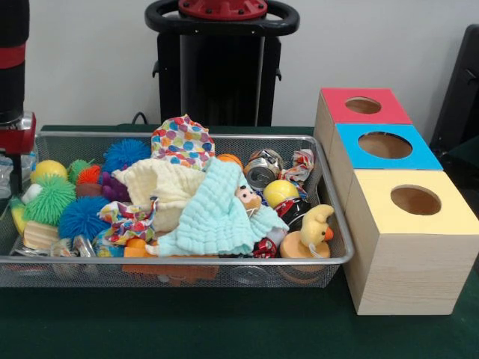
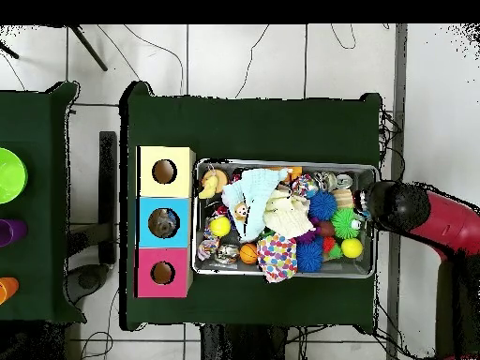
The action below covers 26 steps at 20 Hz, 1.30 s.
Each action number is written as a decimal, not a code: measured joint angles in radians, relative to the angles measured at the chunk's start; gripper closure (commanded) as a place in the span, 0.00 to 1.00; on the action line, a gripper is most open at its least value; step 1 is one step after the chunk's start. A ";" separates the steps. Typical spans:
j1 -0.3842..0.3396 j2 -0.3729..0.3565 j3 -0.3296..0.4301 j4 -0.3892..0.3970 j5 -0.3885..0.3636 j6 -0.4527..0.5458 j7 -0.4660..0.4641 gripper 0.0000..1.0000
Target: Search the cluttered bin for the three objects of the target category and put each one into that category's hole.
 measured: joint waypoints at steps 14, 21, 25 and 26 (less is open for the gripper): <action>0.054 -0.018 -0.059 0.059 0.067 0.000 0.001 1.00; 0.088 -0.022 -0.098 0.072 0.104 0.000 0.003 1.00; 0.110 -0.026 -0.118 0.080 0.125 0.000 0.012 1.00; 0.115 -0.026 -0.123 0.082 0.130 0.000 0.015 1.00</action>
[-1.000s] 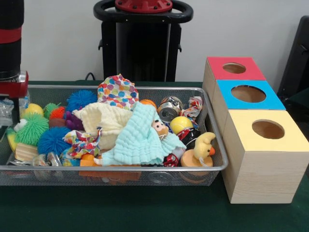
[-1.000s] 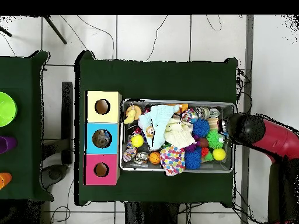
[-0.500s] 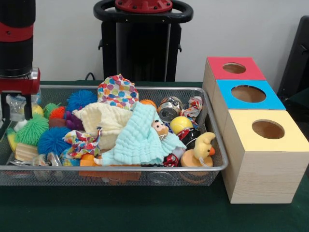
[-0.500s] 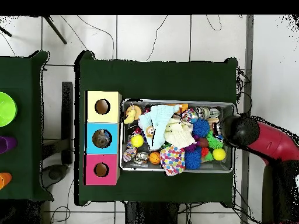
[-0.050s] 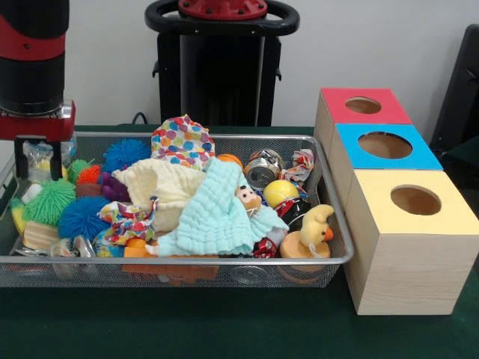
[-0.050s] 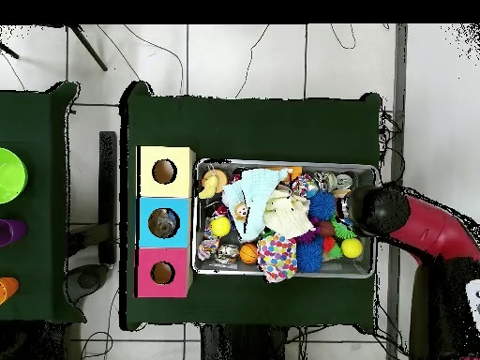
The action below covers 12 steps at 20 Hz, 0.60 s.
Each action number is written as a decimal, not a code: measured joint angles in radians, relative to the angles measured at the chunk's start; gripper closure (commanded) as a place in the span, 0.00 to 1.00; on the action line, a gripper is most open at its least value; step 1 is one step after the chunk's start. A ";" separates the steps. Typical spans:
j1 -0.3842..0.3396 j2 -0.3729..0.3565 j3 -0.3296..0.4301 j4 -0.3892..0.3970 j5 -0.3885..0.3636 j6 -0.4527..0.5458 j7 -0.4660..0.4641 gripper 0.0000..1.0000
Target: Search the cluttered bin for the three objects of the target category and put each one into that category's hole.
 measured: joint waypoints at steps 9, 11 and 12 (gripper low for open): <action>0.072 -0.017 -0.051 0.027 0.048 -0.001 0.041 1.00; 0.093 -0.018 -0.063 0.034 0.067 -0.001 0.061 1.00; 0.106 -0.018 -0.070 0.038 0.077 -0.002 0.074 1.00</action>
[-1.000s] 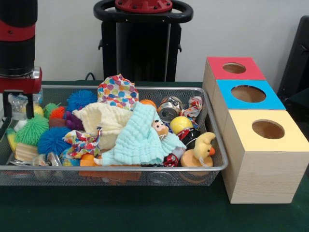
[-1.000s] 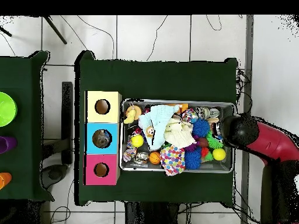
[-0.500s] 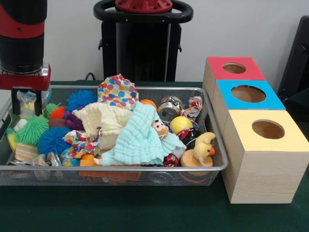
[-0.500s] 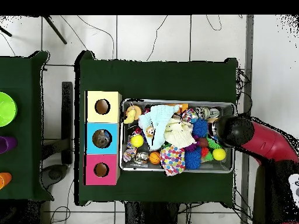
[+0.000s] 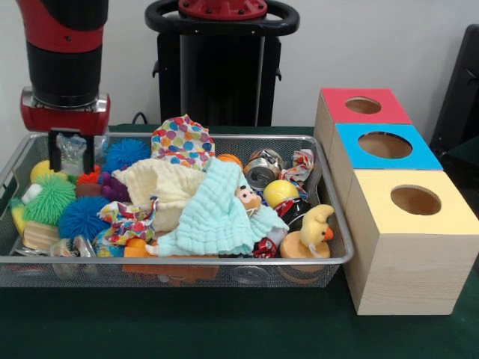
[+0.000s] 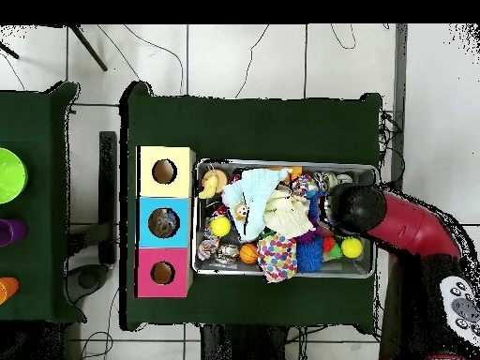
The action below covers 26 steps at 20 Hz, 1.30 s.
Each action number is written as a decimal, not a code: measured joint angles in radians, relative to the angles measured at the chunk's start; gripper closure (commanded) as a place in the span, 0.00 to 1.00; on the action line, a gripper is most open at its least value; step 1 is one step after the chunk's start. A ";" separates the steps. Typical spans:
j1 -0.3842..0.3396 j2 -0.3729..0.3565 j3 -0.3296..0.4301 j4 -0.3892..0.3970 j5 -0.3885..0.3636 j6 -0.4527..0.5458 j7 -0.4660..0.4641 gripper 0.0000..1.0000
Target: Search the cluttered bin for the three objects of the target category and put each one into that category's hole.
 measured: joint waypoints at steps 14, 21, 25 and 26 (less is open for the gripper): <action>0.064 0.000 -0.049 0.020 0.081 -0.003 0.080 1.00; 0.078 0.000 -0.079 0.022 0.101 -0.003 0.107 1.00; 0.092 0.000 -0.090 0.022 0.117 -0.003 0.120 1.00; 0.096 0.000 -0.093 0.022 0.122 -0.003 0.122 1.00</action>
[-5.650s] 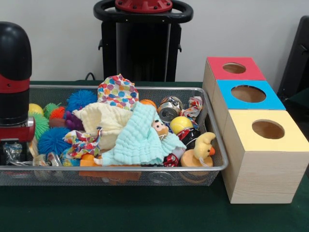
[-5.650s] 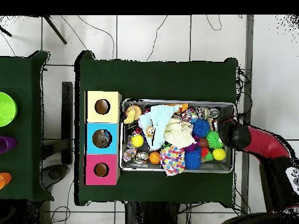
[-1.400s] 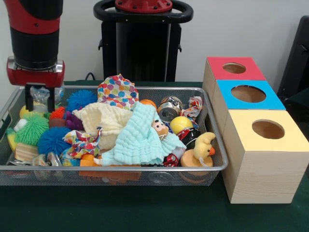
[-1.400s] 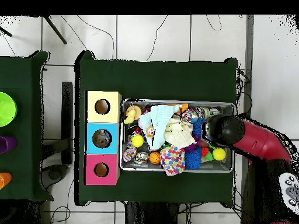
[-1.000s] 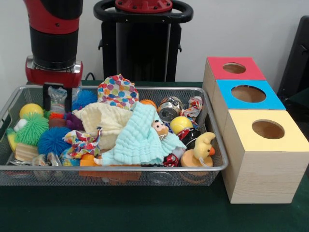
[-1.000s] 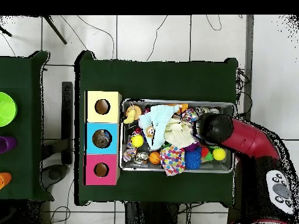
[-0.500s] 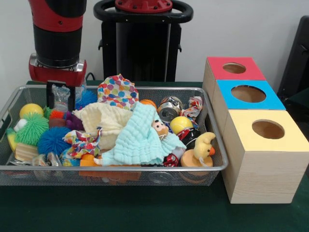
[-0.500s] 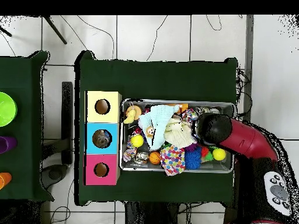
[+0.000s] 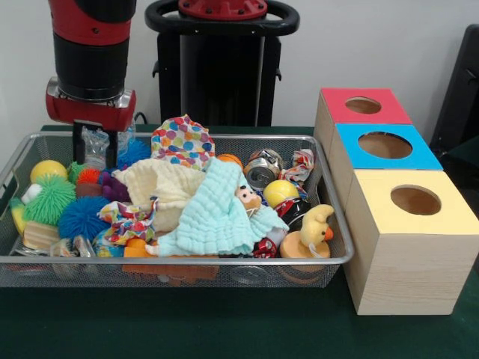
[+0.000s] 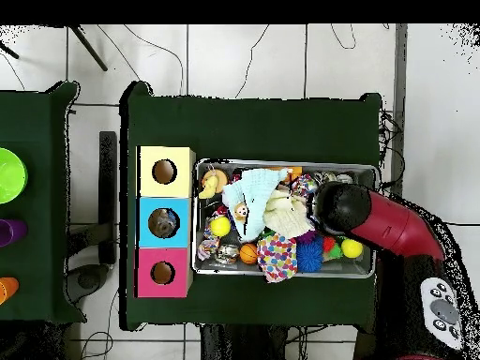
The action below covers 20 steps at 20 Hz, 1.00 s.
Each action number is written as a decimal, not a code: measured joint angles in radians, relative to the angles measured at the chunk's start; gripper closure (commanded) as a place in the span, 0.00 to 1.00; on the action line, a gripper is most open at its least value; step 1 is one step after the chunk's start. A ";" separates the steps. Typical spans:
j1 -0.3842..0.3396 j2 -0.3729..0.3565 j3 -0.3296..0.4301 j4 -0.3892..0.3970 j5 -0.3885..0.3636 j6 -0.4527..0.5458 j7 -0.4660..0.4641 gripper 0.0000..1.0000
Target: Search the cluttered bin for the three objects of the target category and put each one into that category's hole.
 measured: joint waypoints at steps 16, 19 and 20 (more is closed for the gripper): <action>0.065 -0.004 -0.034 0.018 0.052 -0.008 0.060 1.00; 0.076 -0.013 -0.041 0.042 0.057 -0.026 0.075 1.00; 0.078 -0.015 -0.042 0.047 0.058 -0.030 0.077 1.00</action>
